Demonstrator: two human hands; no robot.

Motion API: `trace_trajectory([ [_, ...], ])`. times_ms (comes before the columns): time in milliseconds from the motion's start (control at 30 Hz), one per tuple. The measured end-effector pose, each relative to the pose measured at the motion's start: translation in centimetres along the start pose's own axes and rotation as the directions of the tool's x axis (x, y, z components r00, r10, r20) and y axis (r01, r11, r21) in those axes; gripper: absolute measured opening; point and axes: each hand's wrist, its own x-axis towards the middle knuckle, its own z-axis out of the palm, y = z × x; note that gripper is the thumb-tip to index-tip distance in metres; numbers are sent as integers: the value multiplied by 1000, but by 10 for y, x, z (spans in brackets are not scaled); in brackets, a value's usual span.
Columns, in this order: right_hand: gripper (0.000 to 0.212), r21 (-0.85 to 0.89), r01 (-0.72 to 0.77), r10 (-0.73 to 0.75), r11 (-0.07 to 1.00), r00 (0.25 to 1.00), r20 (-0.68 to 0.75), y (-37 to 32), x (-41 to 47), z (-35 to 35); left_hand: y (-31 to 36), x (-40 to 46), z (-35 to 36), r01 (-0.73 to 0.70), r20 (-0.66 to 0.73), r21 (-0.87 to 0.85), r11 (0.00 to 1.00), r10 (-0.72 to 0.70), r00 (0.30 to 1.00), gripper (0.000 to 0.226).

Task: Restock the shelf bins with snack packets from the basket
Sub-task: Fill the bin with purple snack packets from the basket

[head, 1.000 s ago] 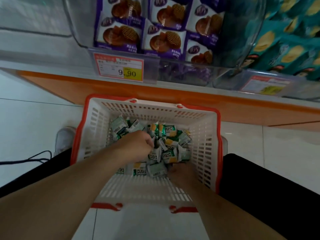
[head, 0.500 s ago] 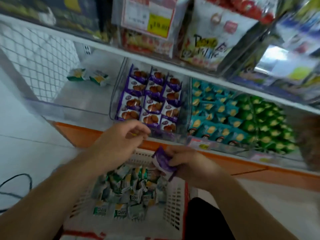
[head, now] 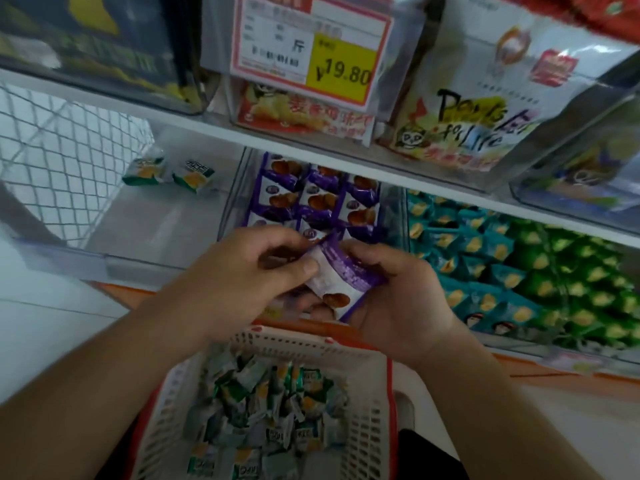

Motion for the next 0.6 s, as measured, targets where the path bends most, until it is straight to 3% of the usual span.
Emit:
trace_trajectory([
  [67,39,-92,84,-88,992,995,-44,-5,7,-7,-4,7,1,-31,-78,20,999,33,996,14],
  [133,31,-317,191,-230,929,969,-90,-8,12,-13,-3,12,3,-4,-171,-48,999,-5,985,18],
  [200,31,-703,217,-406,677,907,-111,-11,11,-15,1,16,7,100,-143,-318,943,-152,978,17],
  [267,48,-889,188,-502,417,863,-53,-13,8,-11,5,20,9,179,-42,-470,864,-225,973,24],
  [333,59,-918,220,-533,331,846,11,-12,6,-6,2,23,10,162,-20,-412,897,-187,982,20],
  [467,73,-928,237,-555,286,831,41,-10,5,-12,-1,28,14,128,-100,-352,927,-173,980,17],
  [600,69,-980,168,-596,105,800,73,-12,2,-20,1,33,21,103,-182,-340,935,-173,968,15],
])
